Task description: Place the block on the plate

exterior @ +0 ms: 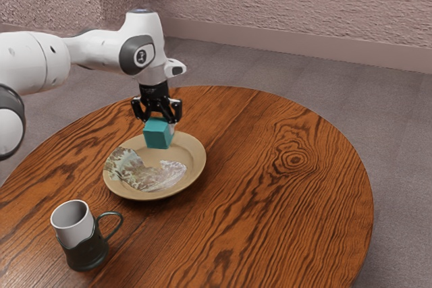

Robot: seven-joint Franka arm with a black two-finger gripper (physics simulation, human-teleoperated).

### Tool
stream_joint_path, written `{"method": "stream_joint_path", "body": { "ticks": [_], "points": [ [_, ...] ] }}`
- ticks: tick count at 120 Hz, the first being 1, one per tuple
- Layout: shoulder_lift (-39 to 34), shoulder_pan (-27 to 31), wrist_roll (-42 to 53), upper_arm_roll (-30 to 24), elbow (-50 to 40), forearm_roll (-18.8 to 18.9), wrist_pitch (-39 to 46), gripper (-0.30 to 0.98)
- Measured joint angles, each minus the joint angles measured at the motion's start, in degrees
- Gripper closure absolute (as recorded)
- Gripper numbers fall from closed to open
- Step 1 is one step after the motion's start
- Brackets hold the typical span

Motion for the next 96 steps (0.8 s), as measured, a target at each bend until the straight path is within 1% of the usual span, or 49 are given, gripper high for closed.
{"method": "stream_joint_path", "body": {
  "ticks": [21, 34, 51, 69, 84, 96],
  "points": [
    [1.27, 2.6, 1.19, 0.02, -1.14, -1.04, -0.09, 0.3],
    [1.44, 4.16, 1.85, -0.08, -4.46, -2.09, 0.49, 0.31],
    [1.41, 4.62, 2.55, -0.38, -7.74, -3.41, 1.63, 0.31],
    [1.56, 4.48, 3.11, -1.16, -8.33, -3.94, 2.83, 0.31],
    [1.57, 4.49, 3.55, -1.28, -8.35, -4.18, 3.32, 0.18],
    [0.87, 4.17, 3.85, -1.29, -7.94, -4.23, 3.31, 0.11]
  ]
}}
